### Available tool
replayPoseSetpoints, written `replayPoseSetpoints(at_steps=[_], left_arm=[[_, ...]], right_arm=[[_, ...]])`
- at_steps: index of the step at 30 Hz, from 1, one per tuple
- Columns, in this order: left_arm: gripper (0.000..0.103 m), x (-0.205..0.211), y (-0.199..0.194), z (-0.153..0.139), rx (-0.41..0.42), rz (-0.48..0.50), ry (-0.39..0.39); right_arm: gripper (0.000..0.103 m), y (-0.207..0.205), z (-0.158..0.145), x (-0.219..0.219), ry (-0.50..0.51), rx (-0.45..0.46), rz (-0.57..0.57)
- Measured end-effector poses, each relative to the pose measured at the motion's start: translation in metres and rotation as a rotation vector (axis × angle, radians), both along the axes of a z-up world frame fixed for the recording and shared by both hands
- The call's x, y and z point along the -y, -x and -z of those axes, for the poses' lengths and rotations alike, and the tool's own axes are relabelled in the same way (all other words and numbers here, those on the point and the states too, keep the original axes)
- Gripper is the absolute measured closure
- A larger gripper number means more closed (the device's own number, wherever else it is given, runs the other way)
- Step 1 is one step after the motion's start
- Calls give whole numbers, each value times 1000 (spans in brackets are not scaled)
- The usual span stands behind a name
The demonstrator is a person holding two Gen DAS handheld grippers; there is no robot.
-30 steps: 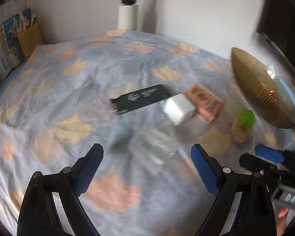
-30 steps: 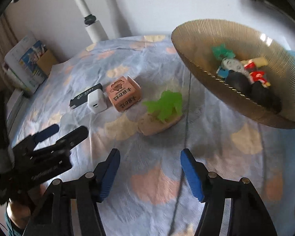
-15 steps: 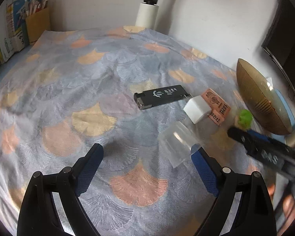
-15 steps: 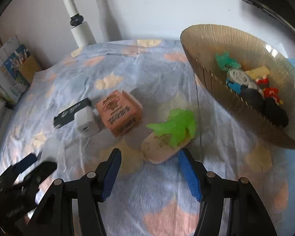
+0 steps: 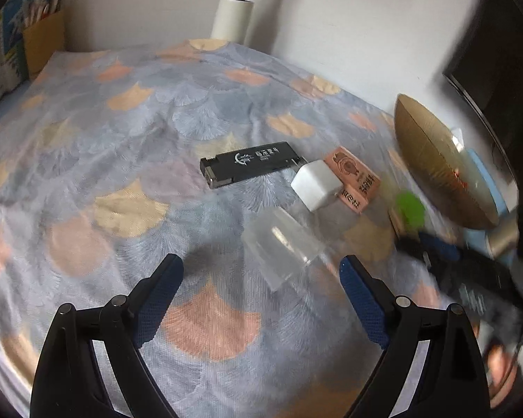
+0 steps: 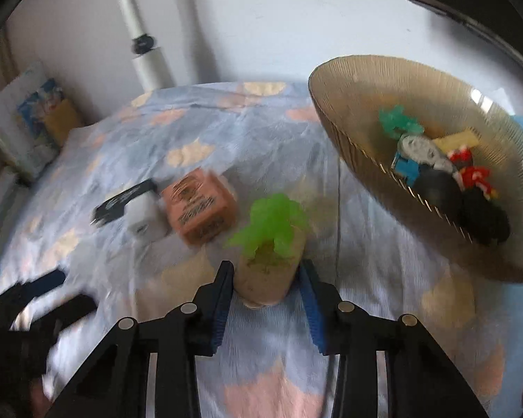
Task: Organize rigid objects
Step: 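Move the left gripper to the clear cup and the right to the green dinosaur, then grasp the clear plastic cup with the left gripper while the right grasps the green dinosaur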
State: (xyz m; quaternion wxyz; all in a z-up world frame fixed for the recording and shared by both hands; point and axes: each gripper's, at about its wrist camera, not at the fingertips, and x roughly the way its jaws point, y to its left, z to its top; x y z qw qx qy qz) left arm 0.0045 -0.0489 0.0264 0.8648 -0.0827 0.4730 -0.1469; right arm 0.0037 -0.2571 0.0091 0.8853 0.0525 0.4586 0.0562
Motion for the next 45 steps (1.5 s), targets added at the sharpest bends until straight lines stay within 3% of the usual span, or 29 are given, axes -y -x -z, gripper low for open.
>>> replayPoseSetpoints(at_steps=[3,7,11,13,14,15,21,22,25,26,32,35,38,39,41,42,45], left_arm=[[13,7,-5,0,2,-2,-14],[18,11,-7,2,18,-9,-47],[29,5,-6,2,31,-25,-30],[35,3,-5,3,36,-31,-25],[37,2,-4,3,38,-36,-26],[41,1,-3,3,40,-41,-29],[44,-1,-2,3,45,-45,-19],[44,0,-2,3,46,-45,-20],[44,2,-2,3,49,-40,-36],[44,3,-2,3,50,-38,-43],[36,5,0,1,48,-12,-36],[19,3,1,0,32,25,33],[19,1,-3,0,33,-38,3],[22,0,-5,0,32,-59,-8],[42,1,-5,0,38,-85,-38],[60,1,-4,0,43,-87,-46],[61,1,0,-1,52,-54,-24]], right_arm=[[66,23,-2,4,-27,-4,-104],[66,59,-5,8,16,-14,-240],[65,74,-6,22,84,-68,-244],[56,75,-10,25,50,-62,-235],[43,75,-13,24,28,-51,-234],[37,74,-13,22,21,-46,-235],[37,60,-11,-14,164,11,-299],[38,58,-12,-17,160,25,-314],[58,54,-15,-26,207,54,-322],[71,52,-15,-28,223,50,-325],[71,53,-17,-30,235,79,-333],[71,65,-36,-22,146,141,-329],[71,77,-41,-26,89,127,-382],[71,78,-38,-29,90,111,-392],[71,81,-24,-36,114,71,-408],[71,82,-16,-37,135,52,-408],[71,82,-4,-34,137,23,-395]])
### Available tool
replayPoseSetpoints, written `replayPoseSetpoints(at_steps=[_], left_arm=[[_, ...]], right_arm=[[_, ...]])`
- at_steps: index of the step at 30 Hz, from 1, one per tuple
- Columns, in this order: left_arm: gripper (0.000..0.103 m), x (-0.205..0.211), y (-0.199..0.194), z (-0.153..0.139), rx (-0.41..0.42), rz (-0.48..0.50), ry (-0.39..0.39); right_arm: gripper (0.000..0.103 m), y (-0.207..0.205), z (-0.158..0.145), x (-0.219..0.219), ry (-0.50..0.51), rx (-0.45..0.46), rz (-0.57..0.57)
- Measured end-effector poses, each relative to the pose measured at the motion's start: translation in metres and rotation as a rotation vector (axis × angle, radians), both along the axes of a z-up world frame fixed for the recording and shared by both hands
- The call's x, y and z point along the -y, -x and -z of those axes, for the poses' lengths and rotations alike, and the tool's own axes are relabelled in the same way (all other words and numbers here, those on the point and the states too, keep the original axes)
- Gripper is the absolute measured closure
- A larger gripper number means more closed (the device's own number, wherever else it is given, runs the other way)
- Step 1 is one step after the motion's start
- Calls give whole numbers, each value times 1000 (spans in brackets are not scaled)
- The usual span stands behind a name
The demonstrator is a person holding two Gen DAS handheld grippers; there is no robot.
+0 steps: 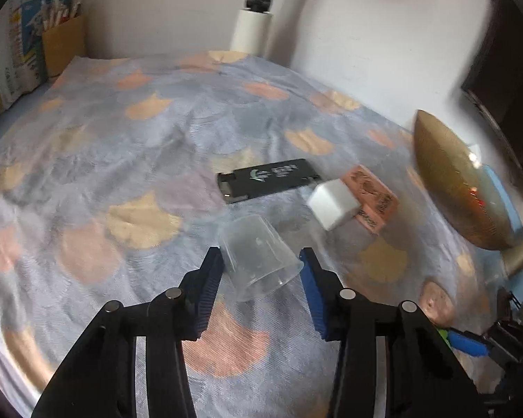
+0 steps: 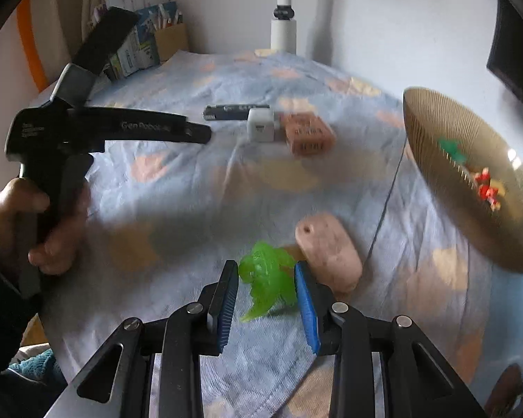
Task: Organize rigid objects
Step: 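Grasp the clear plastic cup with the left gripper while the right grasps the green dinosaur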
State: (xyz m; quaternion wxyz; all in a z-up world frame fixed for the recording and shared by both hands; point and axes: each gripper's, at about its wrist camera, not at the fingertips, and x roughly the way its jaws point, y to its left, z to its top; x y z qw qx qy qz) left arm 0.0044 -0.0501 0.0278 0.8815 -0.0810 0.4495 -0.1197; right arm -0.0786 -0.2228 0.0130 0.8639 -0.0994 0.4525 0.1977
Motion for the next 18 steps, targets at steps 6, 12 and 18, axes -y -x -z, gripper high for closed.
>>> replayPoseSetpoints(at_steps=[6,12,18], left_arm=[[61,-3,24,-4,19,12,34],[61,-9,35,-3,46,-25,43],[61,-8,37,-3,57,-31,36]], right_arm=[[71,20,-3,-1,63,28,-92],[67,25,6,16,27,1,-78],[52,24,10,19,-70,-20,-47]])
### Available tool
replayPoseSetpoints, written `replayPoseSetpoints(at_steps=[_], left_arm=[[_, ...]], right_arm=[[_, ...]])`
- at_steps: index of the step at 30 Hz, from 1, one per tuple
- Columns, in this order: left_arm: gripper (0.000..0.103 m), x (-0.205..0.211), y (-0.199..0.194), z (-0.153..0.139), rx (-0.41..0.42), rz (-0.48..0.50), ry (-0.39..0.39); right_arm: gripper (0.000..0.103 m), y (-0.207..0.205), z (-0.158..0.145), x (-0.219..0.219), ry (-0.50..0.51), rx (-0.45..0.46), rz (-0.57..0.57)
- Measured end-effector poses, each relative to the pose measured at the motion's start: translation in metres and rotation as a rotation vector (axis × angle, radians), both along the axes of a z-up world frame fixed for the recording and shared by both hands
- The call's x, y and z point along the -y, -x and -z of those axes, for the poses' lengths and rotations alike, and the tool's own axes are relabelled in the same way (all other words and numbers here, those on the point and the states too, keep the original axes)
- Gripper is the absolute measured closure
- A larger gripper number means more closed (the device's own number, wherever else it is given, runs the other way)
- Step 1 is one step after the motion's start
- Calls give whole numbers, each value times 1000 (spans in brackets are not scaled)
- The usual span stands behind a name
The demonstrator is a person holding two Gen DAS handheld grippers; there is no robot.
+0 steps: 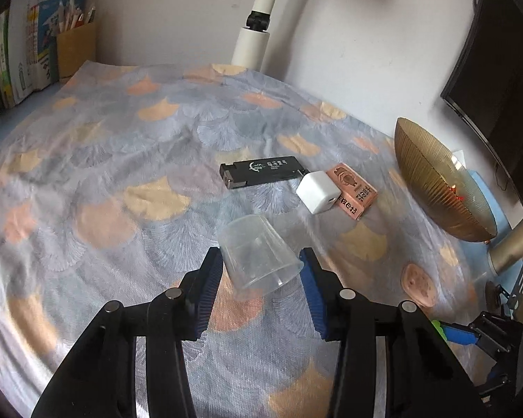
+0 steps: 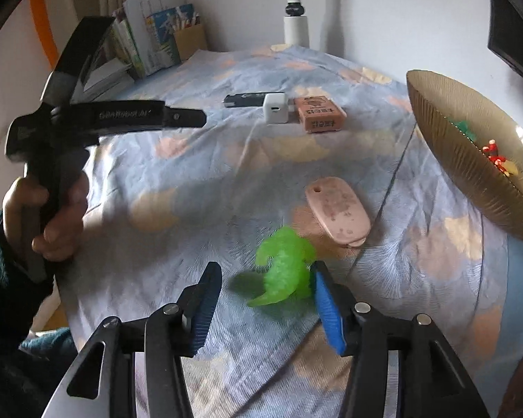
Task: Organize rigid objects
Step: 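Grasp the clear plastic cup with the left gripper while the right grasps the green dinosaur, then carry the cup and dinosaur into the amber bowl and open both grippers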
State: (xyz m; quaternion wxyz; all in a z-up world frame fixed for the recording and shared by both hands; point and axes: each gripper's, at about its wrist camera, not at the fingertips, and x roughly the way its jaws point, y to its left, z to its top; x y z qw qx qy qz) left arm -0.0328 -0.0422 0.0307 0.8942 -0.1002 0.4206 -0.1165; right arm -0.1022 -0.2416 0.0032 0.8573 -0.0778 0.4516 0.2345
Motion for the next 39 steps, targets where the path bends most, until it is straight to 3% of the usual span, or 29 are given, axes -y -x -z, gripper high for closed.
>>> replayPoseSetpoints(at_steps=[3,4,5,9,12,18,22,28,32,37,38,39], left_arm=[[61,-2,0,0,1,-5,8],[61,-1,0,0,3,-6,6],[60,-1,1,-1,9,-9,-1],[61,10,8,-12,42,0,-67],[61,21,11,-44,103,38,-4],[61,73,-9,-120,252,124,14],[61,125,-31,-147,281,199,34],[61,187,-67,-112,144,254,50],[61,212,-73,-85,83,285,36],[60,233,-74,-73,69,322,-7],[59,235,-74,-74,72,324,-10],[45,234,-74,-75,75,324,-14]], right_arm=[[54,0,0,-3,4,9,40],[58,0,0,-5,4,11,58],[71,-1,0,-7,20,19,65],[71,10,-4,-19,81,61,-14],[71,21,-16,-17,146,114,-35],[71,9,-91,50,143,270,117],[71,-10,-134,103,133,334,257],[71,-36,-143,154,143,301,418],[71,-52,-120,169,162,230,429],[71,-60,-100,177,172,167,428],[71,-62,-98,178,175,161,432],[70,-63,-96,179,178,153,438]])
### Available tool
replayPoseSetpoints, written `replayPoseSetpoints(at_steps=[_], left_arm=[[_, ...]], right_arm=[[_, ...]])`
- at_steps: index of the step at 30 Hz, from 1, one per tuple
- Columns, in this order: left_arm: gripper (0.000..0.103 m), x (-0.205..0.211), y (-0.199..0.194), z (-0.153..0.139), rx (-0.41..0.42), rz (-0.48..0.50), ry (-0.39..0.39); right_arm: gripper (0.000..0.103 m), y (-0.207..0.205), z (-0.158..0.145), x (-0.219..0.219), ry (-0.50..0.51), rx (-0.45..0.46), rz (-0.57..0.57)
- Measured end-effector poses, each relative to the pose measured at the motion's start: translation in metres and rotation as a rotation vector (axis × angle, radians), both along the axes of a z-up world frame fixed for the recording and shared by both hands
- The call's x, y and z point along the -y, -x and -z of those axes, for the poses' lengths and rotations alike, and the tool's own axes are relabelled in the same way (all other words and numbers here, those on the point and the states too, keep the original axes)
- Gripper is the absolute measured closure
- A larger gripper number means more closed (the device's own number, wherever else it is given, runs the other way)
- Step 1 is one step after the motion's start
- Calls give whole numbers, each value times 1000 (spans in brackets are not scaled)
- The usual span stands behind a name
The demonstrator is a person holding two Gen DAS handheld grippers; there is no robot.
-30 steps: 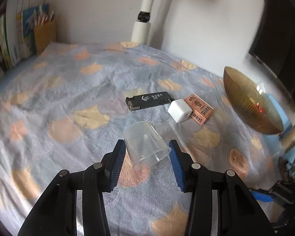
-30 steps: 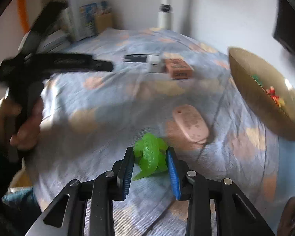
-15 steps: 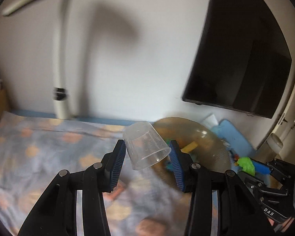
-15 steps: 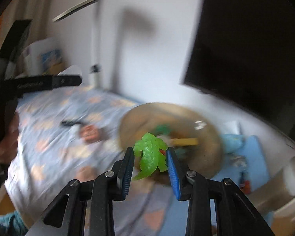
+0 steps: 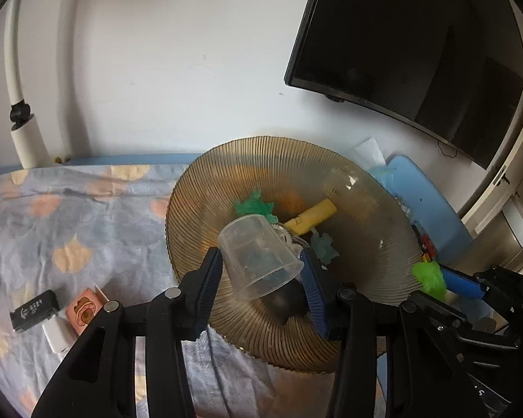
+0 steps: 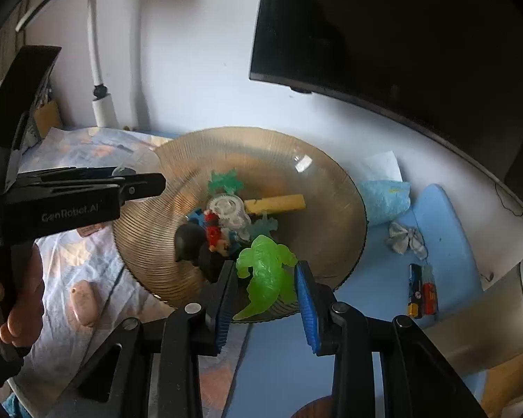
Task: Organize rigid objects
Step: 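Carry the cup and dinosaur into the amber bowl and open both grippers, then move the left gripper to the white charger and the right to the pink block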
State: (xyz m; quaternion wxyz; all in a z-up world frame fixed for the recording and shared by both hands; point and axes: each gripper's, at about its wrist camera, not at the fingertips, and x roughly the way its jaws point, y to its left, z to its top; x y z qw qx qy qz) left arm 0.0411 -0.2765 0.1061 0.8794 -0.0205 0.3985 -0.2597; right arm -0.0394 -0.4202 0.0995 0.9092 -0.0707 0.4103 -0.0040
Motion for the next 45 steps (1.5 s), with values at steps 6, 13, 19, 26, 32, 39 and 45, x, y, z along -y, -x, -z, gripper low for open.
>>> replayPoseSetpoints(at_steps=[6,13,19,26,32,39,45], left_arm=[[20,-43,16,-23,64,-19,50],[20,-163,44,-34,99,-233,90],[20,-246,59,6,41,-420,24],[20,-274,65,60,-19,-488,-63],[20,-271,70,69,-10,-481,-80],[20,-274,71,73,-30,-482,-55],[20,-267,73,72,-12,-464,-93]], right_arm=[[49,12,-13,10,-2,52,67],[44,53,-32,-18,-88,110,14],[43,76,-23,-98,-96,124,-172],[43,72,35,-157,-144,53,-278],[43,63,74,-149,-192,5,-231],[34,54,80,-139,-242,-35,-200],[34,55,80,-142,-222,-27,-211]])
